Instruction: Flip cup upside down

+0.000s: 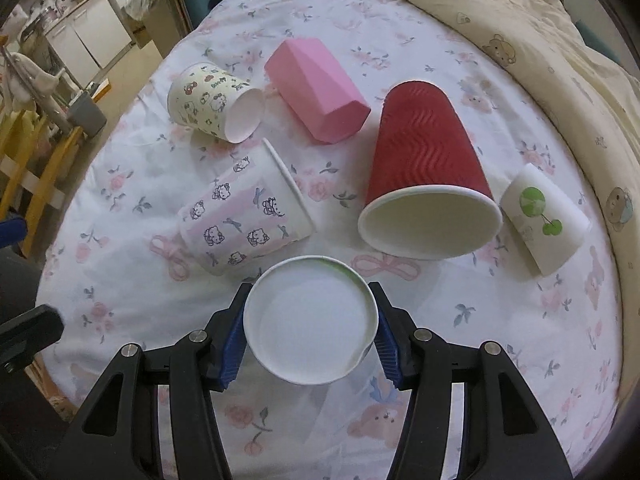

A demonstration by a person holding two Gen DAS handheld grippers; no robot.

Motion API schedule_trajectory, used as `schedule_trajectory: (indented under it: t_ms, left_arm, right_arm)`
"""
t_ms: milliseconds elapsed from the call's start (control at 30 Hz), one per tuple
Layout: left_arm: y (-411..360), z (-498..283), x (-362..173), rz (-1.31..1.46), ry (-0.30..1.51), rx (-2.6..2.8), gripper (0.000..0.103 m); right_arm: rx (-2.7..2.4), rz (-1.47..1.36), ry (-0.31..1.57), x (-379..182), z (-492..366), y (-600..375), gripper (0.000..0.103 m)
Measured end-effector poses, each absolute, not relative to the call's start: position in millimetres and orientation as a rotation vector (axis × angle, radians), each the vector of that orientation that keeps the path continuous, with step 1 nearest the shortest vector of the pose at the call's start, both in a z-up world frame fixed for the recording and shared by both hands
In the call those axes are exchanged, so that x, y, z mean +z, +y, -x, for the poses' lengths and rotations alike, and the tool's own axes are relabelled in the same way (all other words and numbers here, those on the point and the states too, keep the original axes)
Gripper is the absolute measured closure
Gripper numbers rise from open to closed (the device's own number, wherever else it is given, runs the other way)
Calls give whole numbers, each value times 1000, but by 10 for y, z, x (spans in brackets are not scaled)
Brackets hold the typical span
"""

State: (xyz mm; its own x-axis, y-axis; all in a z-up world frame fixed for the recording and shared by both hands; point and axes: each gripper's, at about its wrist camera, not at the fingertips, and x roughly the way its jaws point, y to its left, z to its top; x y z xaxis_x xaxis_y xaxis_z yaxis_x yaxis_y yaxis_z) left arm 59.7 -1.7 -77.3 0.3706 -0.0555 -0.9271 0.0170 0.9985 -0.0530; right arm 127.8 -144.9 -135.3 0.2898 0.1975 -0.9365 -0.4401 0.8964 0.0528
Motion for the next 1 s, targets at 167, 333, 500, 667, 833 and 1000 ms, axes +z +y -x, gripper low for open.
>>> schedule_trajectory:
  t_ms: [167, 333, 500, 667, 833, 1000]
  left_arm:
    - [-58, -587, -761, 28, 1182, -59, 0]
    - [-63, -578, -751, 32, 1171, -65, 0]
    - [-31, -544, -703, 49, 1148, -67, 0]
    - [8, -490, -576, 64, 1088, -64, 0]
    - [35, -359, -422, 94, 1015, -66, 0]
    - [24, -160, -291, 89, 941, -49, 0]
  right_arm:
    - [431, 197, 1205, -1360, -1285, -1485, 42]
    - [423, 181, 1212, -1380, -1303, -1469, 33]
    - [418, 127, 1194, -1292, -1292, -1535, 6]
    - [399, 12, 1173, -1091, -1235, -1715, 6]
    - [369, -120, 1078, -679, -1014, -1966, 6]
    - [422, -135, 950, -305, -531, -2028, 5]
